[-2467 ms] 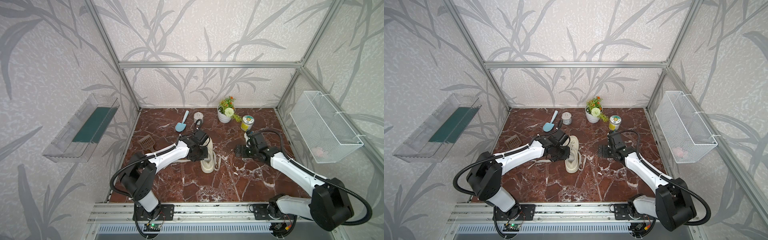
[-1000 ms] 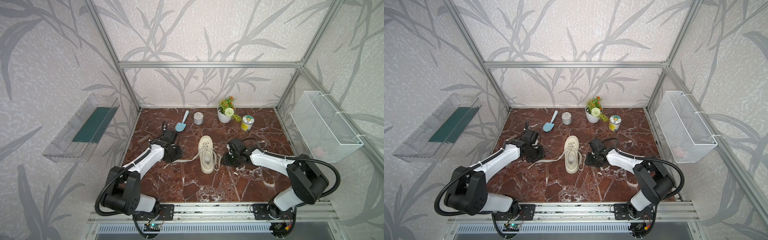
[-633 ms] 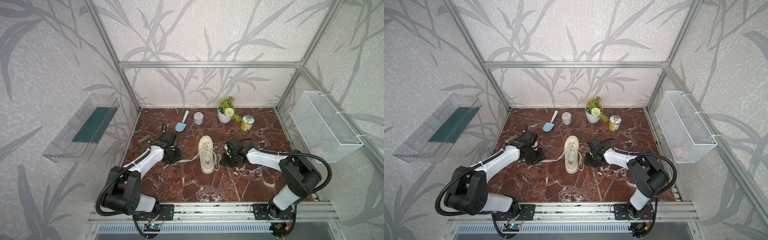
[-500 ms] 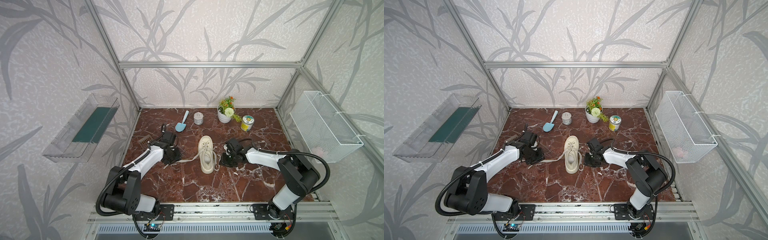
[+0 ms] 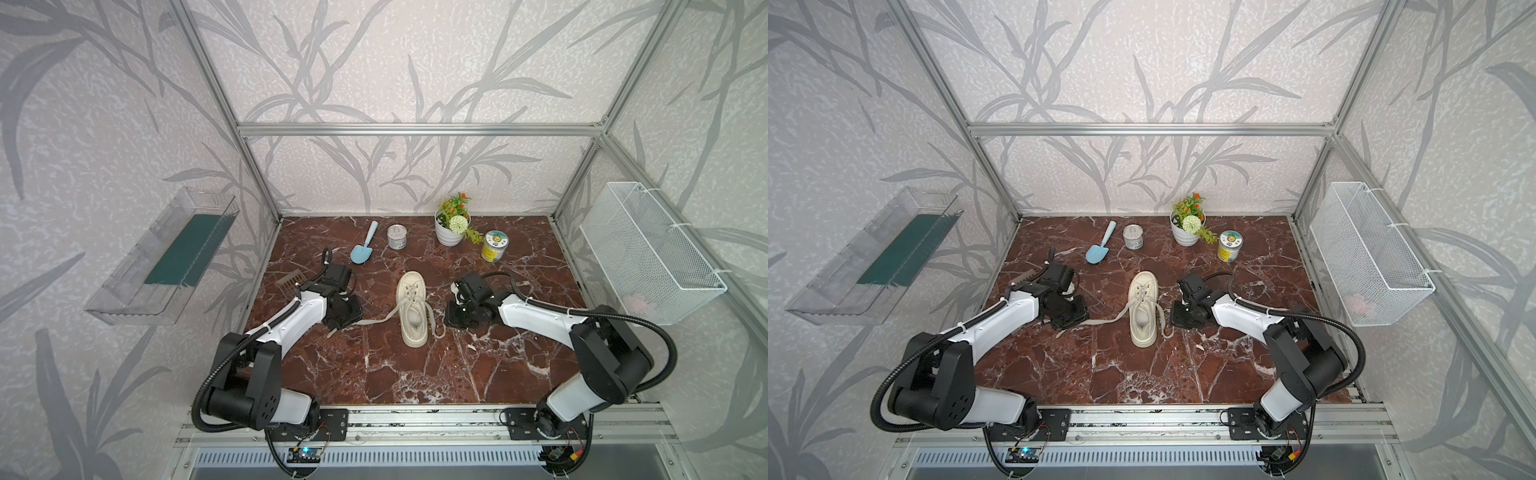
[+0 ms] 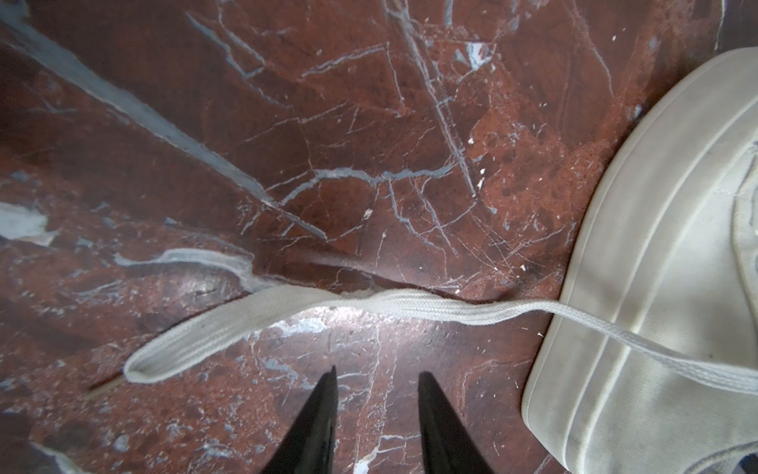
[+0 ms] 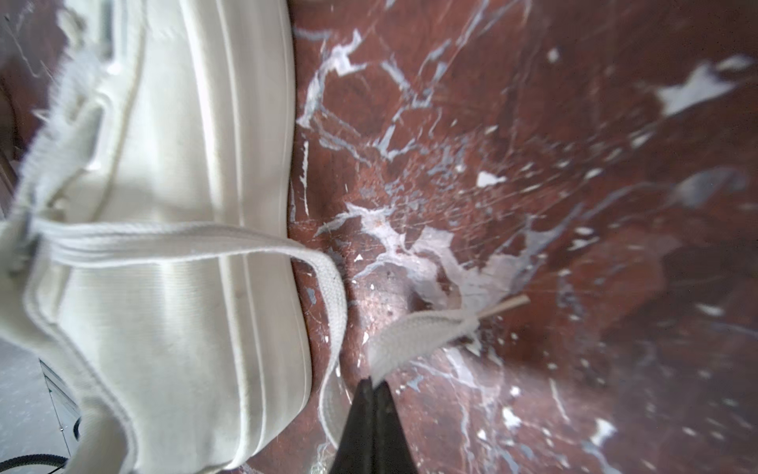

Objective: Tie the shoes

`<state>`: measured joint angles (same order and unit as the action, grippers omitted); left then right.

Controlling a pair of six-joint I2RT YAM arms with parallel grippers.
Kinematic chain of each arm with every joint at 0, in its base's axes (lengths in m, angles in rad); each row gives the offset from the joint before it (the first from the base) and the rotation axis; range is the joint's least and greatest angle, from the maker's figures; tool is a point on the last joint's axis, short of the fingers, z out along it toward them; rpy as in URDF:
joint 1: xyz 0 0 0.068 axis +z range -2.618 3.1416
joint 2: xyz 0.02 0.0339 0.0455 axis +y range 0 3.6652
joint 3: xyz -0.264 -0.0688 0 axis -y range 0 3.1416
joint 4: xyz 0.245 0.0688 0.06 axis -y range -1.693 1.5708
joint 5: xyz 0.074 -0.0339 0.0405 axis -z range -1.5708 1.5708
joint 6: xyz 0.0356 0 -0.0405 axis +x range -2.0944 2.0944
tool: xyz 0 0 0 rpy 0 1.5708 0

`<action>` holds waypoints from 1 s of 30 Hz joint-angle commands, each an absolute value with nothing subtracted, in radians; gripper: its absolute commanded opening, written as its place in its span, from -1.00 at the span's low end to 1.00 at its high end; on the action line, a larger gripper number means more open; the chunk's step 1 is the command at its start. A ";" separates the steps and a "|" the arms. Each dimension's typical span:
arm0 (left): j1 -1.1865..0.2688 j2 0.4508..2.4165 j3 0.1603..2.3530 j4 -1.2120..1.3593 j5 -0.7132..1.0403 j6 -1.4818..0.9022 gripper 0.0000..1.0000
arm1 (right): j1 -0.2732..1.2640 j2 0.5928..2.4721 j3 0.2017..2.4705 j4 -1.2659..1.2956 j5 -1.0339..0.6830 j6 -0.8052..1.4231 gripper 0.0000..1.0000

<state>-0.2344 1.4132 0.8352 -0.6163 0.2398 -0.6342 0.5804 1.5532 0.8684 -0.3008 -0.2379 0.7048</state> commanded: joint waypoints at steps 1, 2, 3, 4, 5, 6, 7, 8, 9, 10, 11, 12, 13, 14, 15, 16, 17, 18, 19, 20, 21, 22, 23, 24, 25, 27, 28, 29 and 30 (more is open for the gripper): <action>-0.229 1.391 0.851 -0.634 0.245 -0.624 -0.28 | 0.552 1.486 0.918 -0.378 -0.181 0.619 -1.00; -0.229 1.392 0.853 -0.635 0.248 -0.626 -0.28 | 0.546 1.478 0.927 -0.388 -0.178 0.602 -1.00; -0.229 1.394 0.856 -0.635 0.250 -0.629 -0.28 | 0.541 1.471 0.937 -0.399 -0.173 0.586 -1.00; -0.228 1.395 0.856 -0.634 0.249 -0.630 -0.28 | 0.537 1.465 0.946 -0.406 -0.167 0.573 -1.00; -0.228 1.396 0.859 -0.632 0.250 -0.631 -0.28 | 0.537 1.463 0.957 -0.405 -0.162 0.559 -1.00; -0.229 1.395 0.859 -0.627 0.254 -0.630 -0.28 | 0.535 1.463 0.973 -0.407 -0.152 0.538 -1.00; -0.229 1.397 0.860 -0.627 0.256 -0.632 -0.28 | 0.535 1.469 0.994 -0.411 -0.140 0.520 -1.00; -0.229 1.397 0.861 -0.625 0.257 -0.632 -0.28 | 0.535 1.478 1.018 -0.414 -0.134 0.500 -1.00; -0.228 1.399 0.862 -0.625 0.261 -0.632 -0.28 | 0.536 1.492 1.050 -0.423 -0.129 0.482 -1.00; -0.228 1.400 0.864 -0.625 0.262 -0.631 -0.28 | 0.535 1.510 1.086 -0.434 -0.131 0.467 -1.00; -0.228 1.400 0.864 -0.627 0.262 -0.631 -0.28 | 0.537 1.527 1.117 -0.438 -0.142 0.454 -1.00; -0.228 1.399 0.865 -0.629 0.262 -0.630 -0.28 | 0.537 1.550 1.155 -0.443 -0.159 0.445 -1.00; -0.228 1.398 0.864 -0.629 0.262 -0.630 -0.28 | 0.538 1.569 1.184 -0.442 -0.178 0.441 -1.00; -0.227 1.396 0.862 -0.629 0.262 -0.630 -0.28 | 0.539 1.594 1.219 -0.439 -0.202 0.435 -1.00; -0.227 1.393 0.859 -0.629 0.261 -0.630 -0.28 | 0.544 1.617 1.257 -0.443 -0.213 0.426 -1.00; -0.227 1.390 0.857 -0.628 0.261 -0.630 -0.28 | 0.548 1.642 1.298 -0.451 -0.216 0.415 -1.00; -0.227 1.389 0.854 -0.627 0.262 -0.630 -0.28 | 0.554 1.664 1.331 -0.459 -0.218 0.407 -1.00; -0.227 1.386 0.850 -0.626 0.262 -0.632 -0.28 | 0.563 1.689 1.369 -0.470 -0.219 0.402 -1.00; -0.227 1.382 0.847 -0.625 0.262 -0.634 -0.28 | 0.568 1.701 1.403 -0.478 -0.227 0.402 -1.00; -0.227 1.379 0.840 -0.623 0.261 -0.635 -0.28 | 0.577 1.751 1.440 -0.484 -0.243 0.401 -1.00; -0.226 1.376 0.835 -0.620 0.261 -0.637 -0.28 | 0.587 1.778 1.474 -0.490 -0.256 0.404 -1.00; -0.226 1.373 0.833 -0.619 0.260 -0.638 -0.28 | 0.597 1.799 1.498 -0.492 -0.264 0.405 -1.00; -0.225 1.371 0.830 -0.618 0.260 -0.640 -0.28 | 0.612 1.822 1.525 -0.492 -0.275 0.408 -1.00; -0.225 1.369 0.828 -0.618 0.260 -0.641 -0.28 | 0.625 1.842 1.549 -0.487 -0.286 0.413 -1.00; -0.224 1.367 0.827 -0.616 0.261 -0.641 -0.28 | 0.638 1.857 1.568 -0.483 -0.295 0.419 -1.00; -0.222 1.364 0.824 -0.616 0.262 -0.640 -0.28 | 0.666 1.894 1.614 -0.472 -0.321 0.433 -1.00; -0.221 1.364 0.824 -0.617 0.261 -0.640 -0.28 | 0.677 1.909 1.633 -0.472 -0.328 0.439 -1.00; -0.220 1.364 0.822 -0.617 0.261 -0.639 -0.28 | 0.690 1.926 1.660 -0.473 -0.335 0.443 -1.00; -0.219 1.364 0.821 -0.618 0.262 -0.638 -0.28 | 0.706 1.946 1.686 -0.475 -0.339 0.447 -1.00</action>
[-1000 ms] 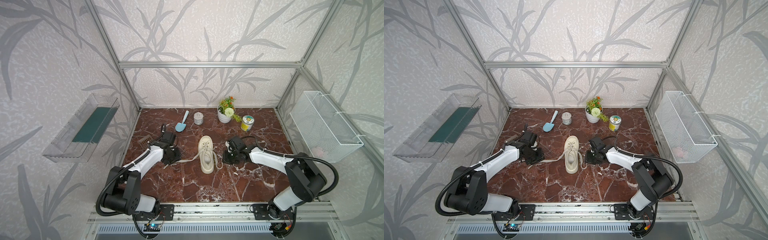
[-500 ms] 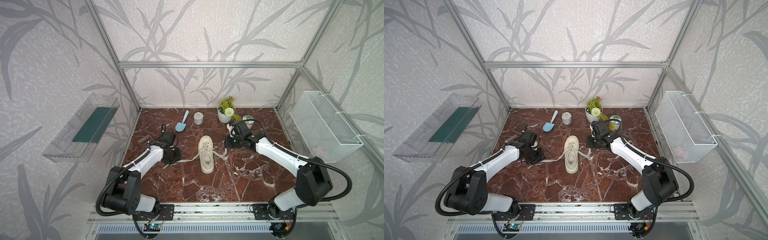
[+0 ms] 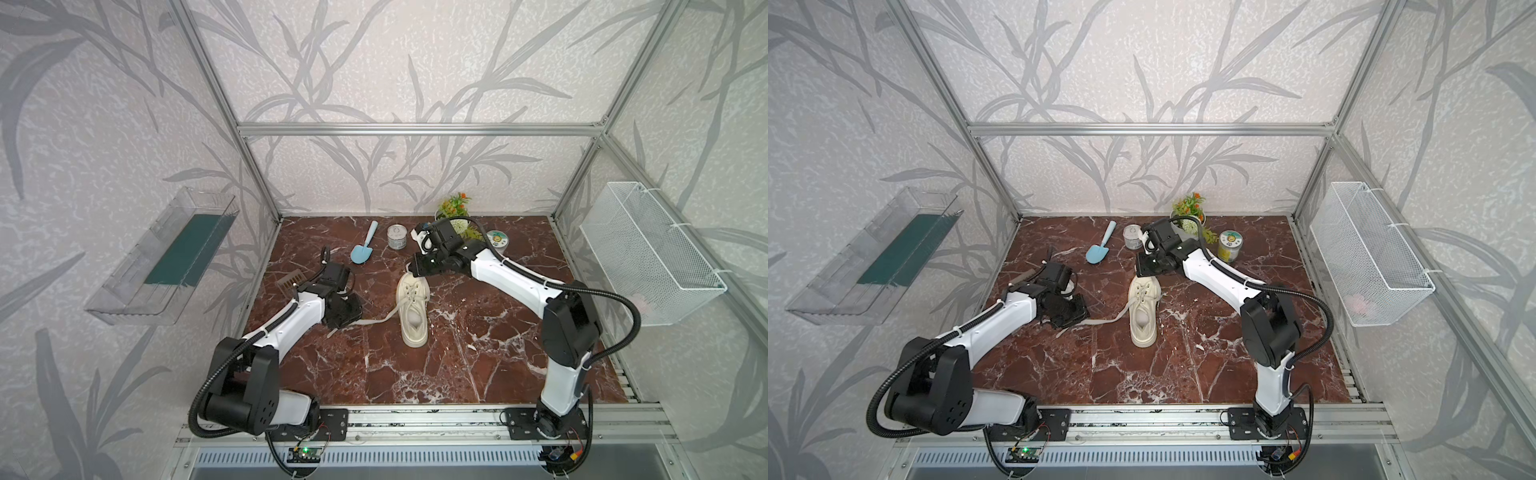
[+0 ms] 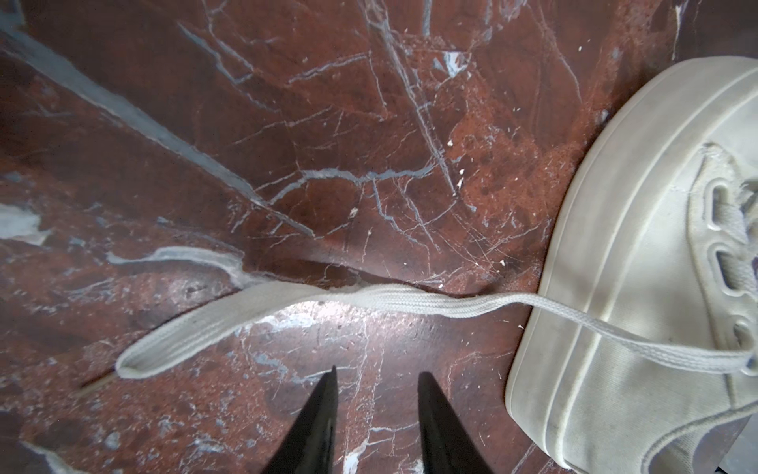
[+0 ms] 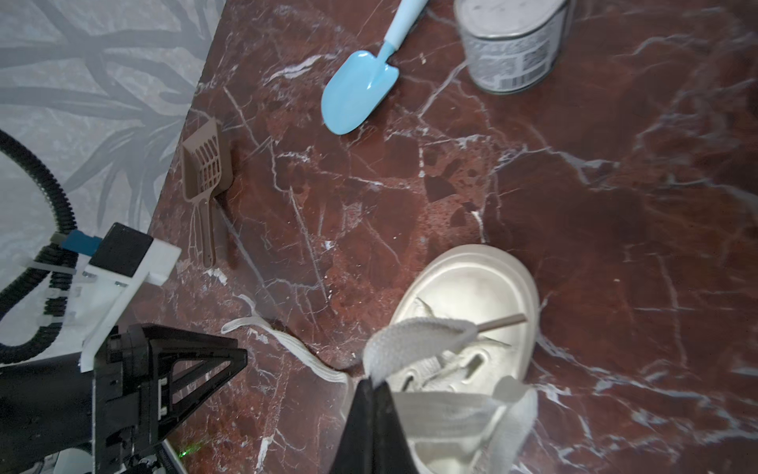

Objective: Tie the shoes

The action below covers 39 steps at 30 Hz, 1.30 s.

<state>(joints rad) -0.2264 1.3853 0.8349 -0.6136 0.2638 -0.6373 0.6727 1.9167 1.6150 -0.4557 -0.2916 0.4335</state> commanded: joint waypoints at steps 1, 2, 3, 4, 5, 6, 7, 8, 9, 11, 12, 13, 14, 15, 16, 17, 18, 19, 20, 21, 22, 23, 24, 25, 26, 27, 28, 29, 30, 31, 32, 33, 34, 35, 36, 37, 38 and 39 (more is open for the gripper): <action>-0.218 1.361 0.819 -0.617 0.261 -0.638 -0.28 | 0.716 1.962 1.706 -0.478 -0.340 0.453 -1.00; -0.216 1.362 0.817 -0.617 0.263 -0.638 -0.28 | 0.728 1.979 1.727 -0.476 -0.348 0.460 -1.00; -0.215 1.360 0.812 -0.615 0.264 -0.638 -0.28 | 0.741 1.995 1.745 -0.474 -0.355 0.467 -1.00; -0.213 1.359 0.810 -0.612 0.264 -0.638 -0.28 | 0.750 2.010 1.760 -0.473 -0.358 0.473 -1.00; -0.212 1.358 0.805 -0.611 0.266 -0.639 -0.28 | 0.761 2.024 1.776 -0.469 -0.359 0.479 -1.00; -0.210 1.354 0.799 -0.607 0.268 -0.640 -0.28 | 0.772 2.040 1.788 -0.467 -0.358 0.485 -1.00; -0.210 1.351 0.795 -0.606 0.269 -0.641 -0.28 | 0.778 2.052 1.798 -0.463 -0.357 0.489 -1.00; -0.209 1.350 0.789 -0.605 0.271 -0.642 -0.28 | 0.782 2.065 1.806 -0.460 -0.356 0.496 -1.00; -0.209 1.347 0.784 -0.602 0.270 -0.643 -0.28 | 0.784 2.081 1.811 -0.455 -0.354 0.504 -1.00; -0.207 1.341 0.777 -0.601 0.273 -0.644 -0.28 | 0.784 2.105 1.816 -0.445 -0.352 0.517 -1.00; -0.206 1.338 0.772 -0.601 0.273 -0.645 -0.28 | 0.785 2.116 1.819 -0.441 -0.358 0.521 -1.00; -0.206 1.335 0.768 -0.601 0.272 -0.644 -0.28 | 0.786 2.125 1.823 -0.436 -0.364 0.528 -1.00; -0.204 1.332 0.764 -0.600 0.272 -0.646 -0.28 | 0.788 2.136 1.828 -0.430 -0.371 0.537 -1.00; -0.203 1.329 0.759 -0.600 0.273 -0.646 -0.28 | 0.791 2.149 1.838 -0.429 -0.383 0.544 -1.00; -0.202 1.327 0.756 -0.599 0.272 -0.647 -0.28 | 0.795 2.162 1.848 -0.427 -0.395 0.549 -1.00; -0.201 1.325 0.755 -0.600 0.271 -0.647 -0.28 | 0.798 2.178 1.862 -0.433 -0.404 0.552 -1.00; -0.200 1.324 0.753 -0.599 0.272 -0.648 -0.28 | 0.803 2.193 1.875 -0.435 -0.404 0.554 -1.00; -0.198 1.320 0.750 -0.599 0.272 -0.649 -0.28 | 0.806 2.204 1.883 -0.435 -0.403 0.557 -1.00; -0.198 1.317 0.747 -0.597 0.274 -0.650 -0.28 | 0.808 2.220 1.895 -0.434 -0.402 0.559 -1.00; -0.196 1.313 0.742 -0.596 0.273 -0.652 -0.28 | 0.810 2.237 1.910 -0.434 -0.403 0.563 -1.00; -0.196 1.309 0.739 -0.595 0.273 -0.654 -0.28 | 0.810 2.250 1.924 -0.437 -0.406 0.564 -1.00; -0.195 1.304 0.735 -0.599 0.274 -0.655 -0.28 | 0.811 2.264 1.938 -0.443 -0.409 0.565 -1.00; -0.195 1.298 0.731 -0.601 0.272 -0.653 -0.28 | 0.811 2.275 1.949 -0.447 -0.408 0.565 -1.00; -0.194 1.294 0.727 -0.603 0.270 -0.653 -0.28 | 0.813 2.282 1.954 -0.448 -0.408 0.565 -1.00; -0.193 1.286 0.724 -0.607 0.265 -0.654 -0.28 | 0.812 2.289 1.957 -0.446 -0.408 0.566 -1.00; -0.192 1.282 0.720 -0.610 0.260 -0.652 -0.28 | 0.813 2.296 1.961 -0.446 -0.408 0.567 -1.00; -0.192 1.278 0.717 -0.613 0.254 -0.650 -0.28 | 0.814 2.303 1.965 -0.448 -0.411 0.567 -1.00; -0.190 1.276 0.718 -0.617 0.252 -0.649 -0.28 | 0.815 2.309 1.969 -0.451 -0.412 0.566 -1.00; -0.189 1.272 0.719 -0.620 0.249 -0.647 -0.28 | 0.815 2.315 1.975 -0.457 -0.413 0.565 -1.00; -0.189 1.271 0.720 -0.625 0.244 -0.646 -0.28 | 0.815 2.320 1.980 -0.461 -0.413 0.562 -0.99; -0.189 1.270 0.722 -0.628 0.243 -0.646 -0.28 | 0.815 2.323 1.983 -0.465 -0.412 0.560 -0.97; -0.187 1.269 0.723 -0.630 0.242 -0.644 -0.28 | 0.815 2.327 1.986 -0.468 -0.410 0.558 -0.95; -0.186 1.268 0.726 -0.632 0.241 -0.646 -0.28 | 0.815 2.328 1.986 -0.469 -0.409 0.556 -0.91; -0.186 1.268 0.725 -0.631 0.240 -0.647 -0.28 | 0.814 2.330 1.986 -0.470 -0.410 0.554 -0.89; -0.184 1.266 0.725 -0.631 0.241 -0.650 -0.28 | 0.815 2.332 1.990 -0.474 -0.411 0.551 -0.86; -0.184 1.266 0.725 -0.630 0.242 -0.653 -0.28 | 0.815 2.332 1.995 -0.484 -0.411 0.545 -0.78; -0.184 1.265 0.724 -0.629 0.244 -0.660 -0.28 | 0.815 2.328 1.998 -0.497 -0.403 0.540 -0.67; -0.183 1.264 0.723 -0.625 0.251 -0.669 -0.22 | 0.815 2.319 1.995 -0.504 -0.395 0.537 -0.59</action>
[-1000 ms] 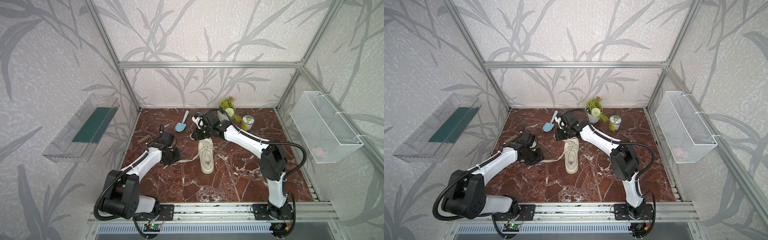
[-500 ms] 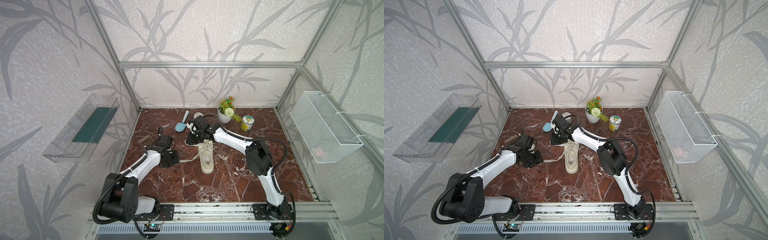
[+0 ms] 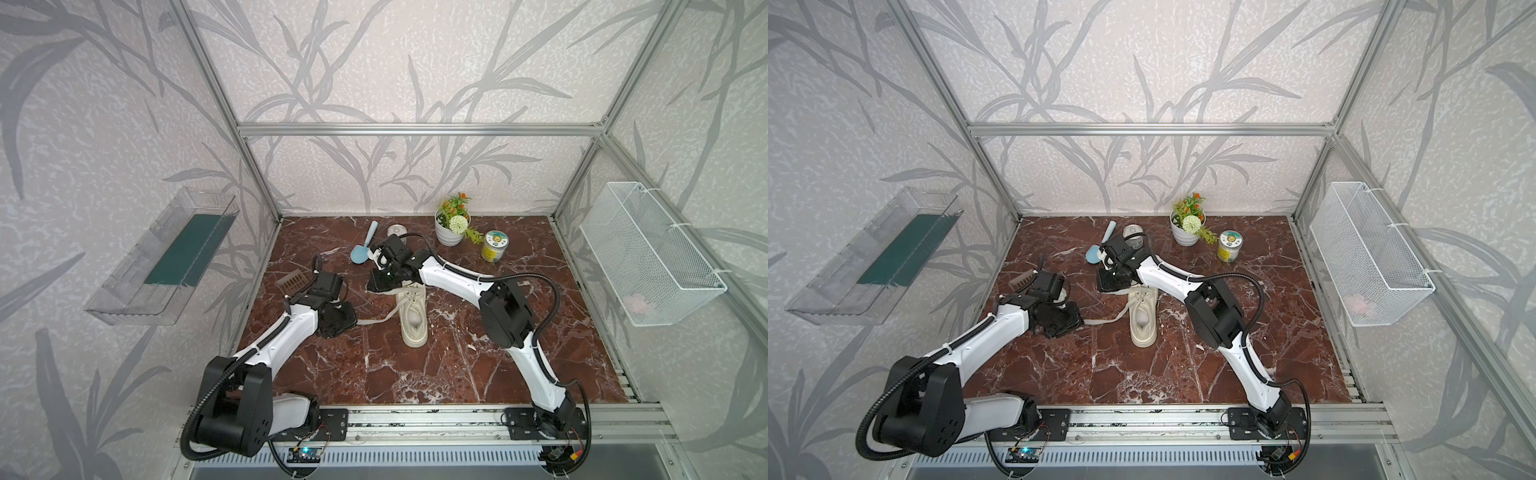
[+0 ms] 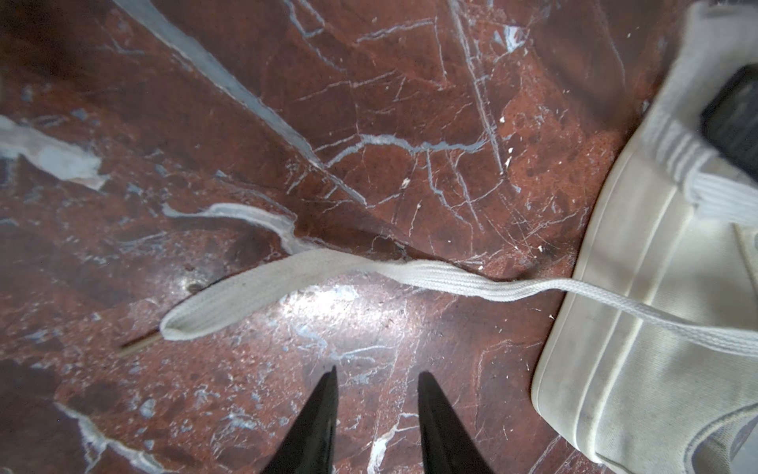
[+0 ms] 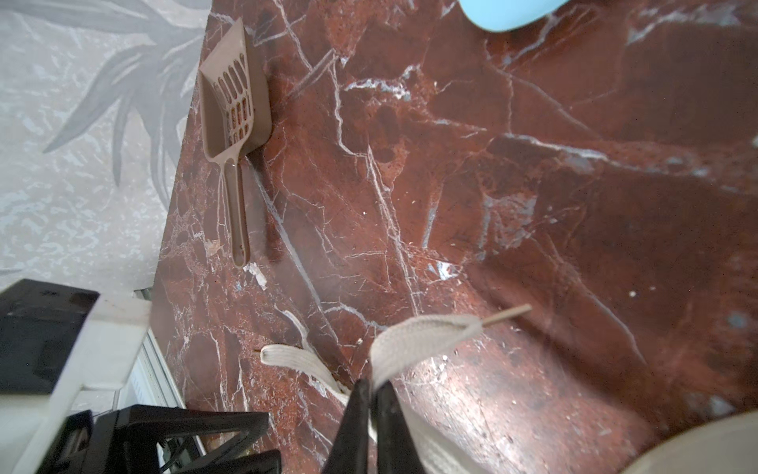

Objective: Tie the shoes

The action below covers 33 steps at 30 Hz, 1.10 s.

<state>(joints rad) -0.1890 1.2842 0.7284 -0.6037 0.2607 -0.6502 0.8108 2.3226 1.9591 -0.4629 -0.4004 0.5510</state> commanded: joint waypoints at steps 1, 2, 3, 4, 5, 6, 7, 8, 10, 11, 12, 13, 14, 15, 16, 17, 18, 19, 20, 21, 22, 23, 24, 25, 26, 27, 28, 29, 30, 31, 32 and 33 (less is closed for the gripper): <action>-0.183 1.268 0.724 -0.620 0.263 -0.678 -0.19 | 0.815 2.305 1.983 -0.502 -0.389 0.537 -0.50; -0.183 1.271 0.725 -0.620 0.268 -0.688 -0.18 | 0.815 2.291 1.970 -0.495 -0.385 0.538 -0.41; -0.183 1.272 0.727 -0.621 0.269 -0.701 -0.17 | 0.815 2.275 1.953 -0.485 -0.381 0.541 -0.35; -0.181 1.275 0.726 -0.618 0.271 -0.713 -0.17 | 0.815 2.260 1.939 -0.476 -0.376 0.542 -0.31; -0.182 1.273 0.727 -0.614 0.267 -0.725 -0.17 | 0.815 2.247 1.926 -0.470 -0.369 0.542 -0.26; -0.181 1.271 0.723 -0.608 0.262 -0.740 -0.17 | 0.815 2.234 1.912 -0.464 -0.362 0.542 -0.23; -0.181 1.265 0.717 -0.600 0.253 -0.763 -0.17 | 0.815 2.221 1.901 -0.462 -0.355 0.539 -0.22; -0.182 1.257 0.711 -0.591 0.246 -0.790 -0.17 | 0.813 2.207 1.892 -0.462 -0.348 0.535 -0.22; -0.179 1.238 0.690 -0.560 0.245 -0.858 -0.17 | 0.810 2.177 1.873 -0.461 -0.330 0.531 -0.21; -0.178 1.224 0.675 -0.531 0.249 -0.900 -0.17 | 0.809 2.158 1.859 -0.456 -0.321 0.529 -0.22; -0.178 1.215 0.659 -0.494 0.261 -0.935 -0.16 | 0.806 2.140 1.845 -0.451 -0.313 0.529 -0.21; -0.178 1.203 0.644 -0.448 0.272 -0.978 -0.16 | 0.800 2.118 1.829 -0.446 -0.304 0.531 -0.21; -0.178 1.191 0.628 -0.416 0.270 -1.040 -0.17 | 0.794 2.095 1.813 -0.444 -0.293 0.531 -0.21; -0.179 1.182 0.615 -0.387 0.262 -1.085 -0.17 | 0.788 2.075 1.795 -0.441 -0.284 0.531 -0.20; -0.179 1.172 0.608 -0.374 0.239 -1.130 -0.17 | 0.781 2.050 1.775 -0.434 -0.269 0.531 -0.20; -0.181 1.162 0.603 -0.370 0.214 -1.171 -0.16 | 0.772 2.025 1.754 -0.423 -0.255 0.532 -0.19; -0.183 1.154 0.603 -0.374 0.191 -1.203 -0.16 | 0.765 2.006 1.736 -0.414 -0.247 0.531 -0.19; -0.183 1.145 0.603 -0.384 0.162 -1.236 -0.13 | 0.756 1.986 1.719 -0.409 -0.243 0.531 -0.18; -0.185 1.136 0.604 -0.388 0.135 -1.270 -0.10 | 0.748 1.971 1.705 -0.406 -0.240 0.531 -0.18; -0.186 1.129 0.608 -0.399 0.114 -1.292 -0.10 | 0.739 1.958 1.693 -0.405 -0.239 0.530 -0.17; -0.187 1.127 0.615 -0.417 0.094 -1.318 -0.08 | 0.729 1.945 1.681 -0.401 -0.241 0.525 -0.17; -0.188 1.129 0.625 -0.439 0.078 -1.344 -0.07 | 0.719 1.935 1.669 -0.400 -0.242 0.520 -0.17; -0.188 1.131 0.630 -0.451 0.072 -1.365 -0.06 | 0.709 1.927 1.659 -0.400 -0.242 0.517 -0.17; -0.190 1.133 0.629 -0.454 0.071 -1.396 -0.05 | 0.698 1.918 1.644 -0.394 -0.245 0.512 -0.17; -0.193 1.135 0.625 -0.453 0.068 -1.427 -0.04 | 0.687 1.910 1.632 -0.389 -0.248 0.511 -0.17; -0.193 1.138 0.619 -0.443 0.068 -1.452 -0.04 | 0.674 1.902 1.619 -0.384 -0.255 0.511 -0.17; -0.195 1.140 0.618 -0.443 0.061 -1.475 -0.04 | 0.660 1.894 1.605 -0.378 -0.264 0.512 -0.17; -0.197 1.142 0.618 -0.451 0.051 -1.495 -0.04 | 0.649 1.887 1.596 -0.373 -0.271 0.513 -0.17; -0.199 1.140 0.616 -0.444 0.038 -1.506 -0.04 | 0.638 1.881 1.587 -0.369 -0.277 0.511 -0.17; -0.202 1.141 0.614 -0.434 0.028 -1.512 -0.05 | 0.629 1.876 1.581 -0.366 -0.284 0.508 -0.17; -0.202 1.141 0.615 -0.444 0.017 -1.527 -0.05 | 0.622 1.873 1.578 -0.367 -0.288 0.505 -0.17; -0.204 1.142 0.615 -0.442 0.004 -1.538 -0.05 | 0.615 1.870 1.576 -0.370 -0.292 0.501 -0.17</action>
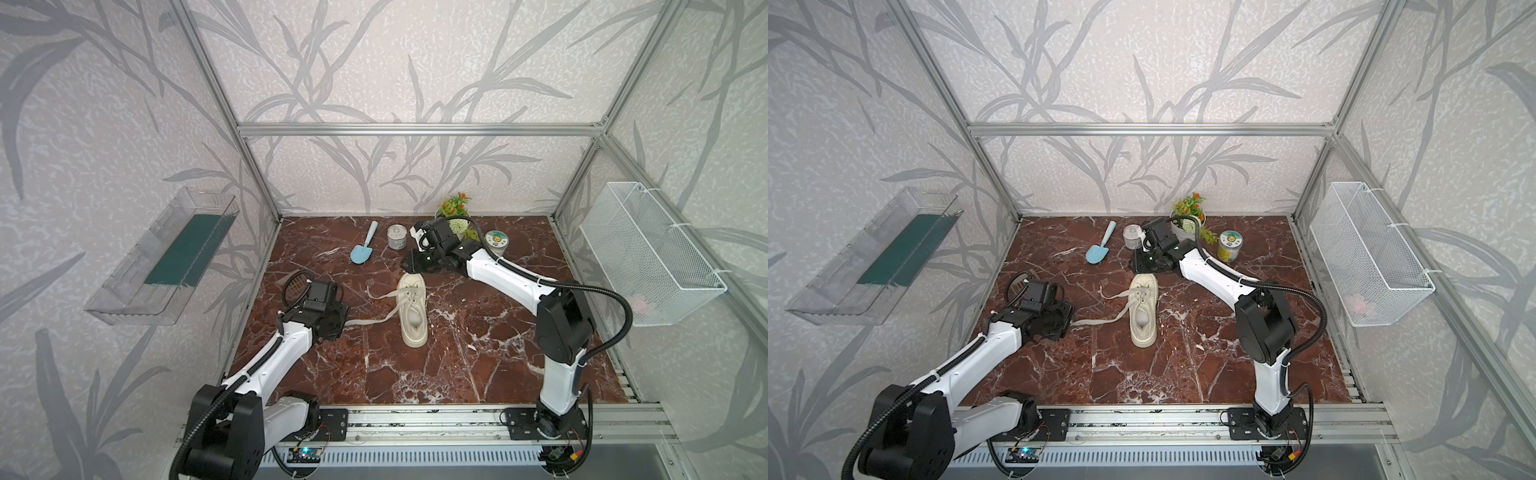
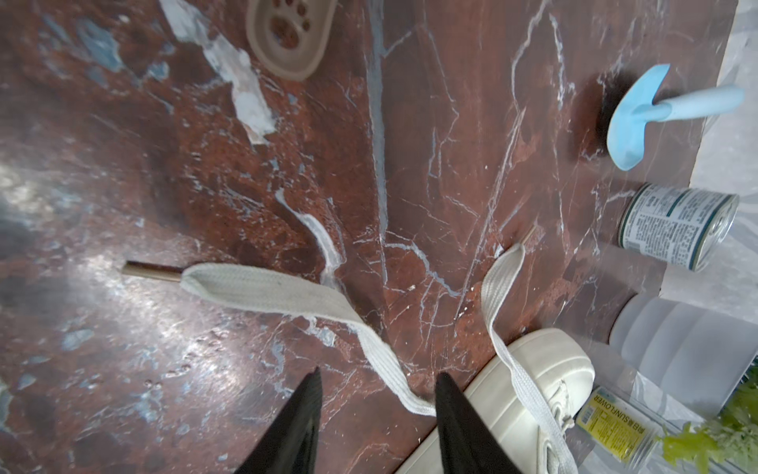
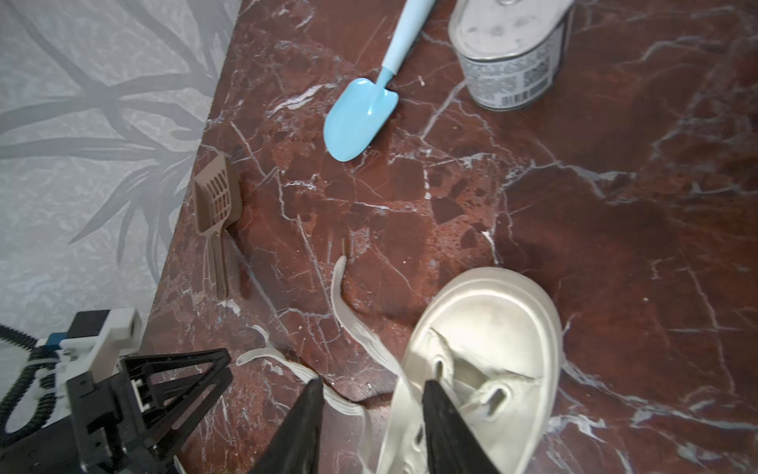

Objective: Tie the shoes

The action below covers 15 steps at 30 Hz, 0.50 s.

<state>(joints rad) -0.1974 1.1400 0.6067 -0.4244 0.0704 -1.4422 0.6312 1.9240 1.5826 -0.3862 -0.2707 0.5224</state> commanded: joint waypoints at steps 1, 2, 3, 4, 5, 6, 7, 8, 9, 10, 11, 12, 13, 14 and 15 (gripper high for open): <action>-0.204 1.146 0.615 -0.444 -0.003 -1.552 -0.05 | 0.610 1.868 1.573 -0.371 -0.296 0.497 -0.17; -0.204 1.150 0.616 -0.450 -0.010 -1.564 -0.05 | 0.606 1.868 1.572 -0.373 -0.297 0.493 -0.17; -0.204 1.156 0.617 -0.449 -0.012 -1.571 -0.05 | 0.601 1.865 1.569 -0.376 -0.298 0.489 -0.17; -0.205 1.162 0.619 -0.457 -0.014 -1.583 -0.05 | 0.596 1.860 1.566 -0.376 -0.298 0.487 -0.16; -0.206 1.167 0.620 -0.466 -0.015 -1.594 -0.05 | 0.593 1.856 1.561 -0.374 -0.298 0.487 -0.17; -0.207 1.172 0.617 -0.467 -0.015 -1.603 -0.04 | 0.588 1.853 1.555 -0.370 -0.298 0.486 -0.17; -0.207 1.177 0.613 -0.468 -0.017 -1.616 -0.04 | 0.585 1.849 1.547 -0.364 -0.297 0.488 -0.17; -0.207 1.182 0.609 -0.461 -0.017 -1.625 -0.04 | 0.582 1.846 1.541 -0.361 -0.297 0.489 -0.16; -0.207 1.188 0.601 -0.442 -0.014 -1.630 -0.04 | 0.579 1.844 1.538 -0.360 -0.296 0.490 -0.17; -0.207 1.195 0.602 -0.441 -0.015 -1.637 -0.04 | 0.578 1.843 1.535 -0.358 -0.296 0.489 -0.17; -0.207 1.203 0.604 -0.442 -0.014 -1.637 -0.04 | 0.577 1.840 1.532 -0.359 -0.295 0.489 -0.17; -0.207 1.215 0.607 -0.430 -0.010 -1.633 -0.04 | 0.574 1.837 1.529 -0.357 -0.295 0.488 -0.17; -0.207 1.227 0.612 -0.434 -0.007 -1.634 -0.04 | 0.571 1.835 1.527 -0.359 -0.293 0.487 -0.17; -0.207 1.236 0.616 -0.436 -0.006 -1.635 -0.05 | 0.570 1.835 1.526 -0.363 -0.290 0.485 -0.17; -0.207 1.247 0.619 -0.436 0.000 -1.640 -0.05 | 0.568 1.833 1.526 -0.367 -0.289 0.482 -0.17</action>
